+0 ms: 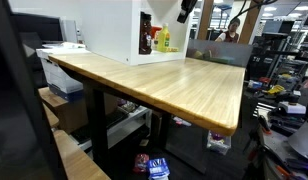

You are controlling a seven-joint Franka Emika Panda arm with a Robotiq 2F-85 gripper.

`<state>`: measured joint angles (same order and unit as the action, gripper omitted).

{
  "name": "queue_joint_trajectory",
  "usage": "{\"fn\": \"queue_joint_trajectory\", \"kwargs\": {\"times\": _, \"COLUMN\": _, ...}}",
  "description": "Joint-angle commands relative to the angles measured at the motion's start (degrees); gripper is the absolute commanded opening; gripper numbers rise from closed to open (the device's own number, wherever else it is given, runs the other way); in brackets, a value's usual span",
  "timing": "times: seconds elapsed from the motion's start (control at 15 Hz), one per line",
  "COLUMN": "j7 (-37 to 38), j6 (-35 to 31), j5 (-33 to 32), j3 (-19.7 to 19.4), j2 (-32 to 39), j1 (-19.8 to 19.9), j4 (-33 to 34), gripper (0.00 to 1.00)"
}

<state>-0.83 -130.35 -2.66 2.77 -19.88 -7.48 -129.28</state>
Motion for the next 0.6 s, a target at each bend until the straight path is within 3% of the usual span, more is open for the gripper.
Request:
{"fn": "queue_joint_trajectory", "kwargs": {"times": 0.0, "j7": 0.90, "j6": -5.21, "j5": 0.93, "j3": 0.74, "j2": -0.25, "j1": 1.00, "j4": -1.93, "gripper": 0.18}}
{"fn": "queue_joint_trajectory", "kwargs": {"times": 0.2, "j7": 0.71, "j6": -7.83, "j5": 0.57, "j3": 0.74, "j2": -0.05, "j1": 1.15, "j4": -2.54, "gripper": 0.04}}
{"fn": "queue_joint_trajectory", "kwargs": {"times": 0.53, "j7": 1.11, "j6": -13.92, "j5": -0.60, "j3": 0.46, "j2": -0.46, "j1": 2.49, "j4": -4.75, "gripper": 0.00}}
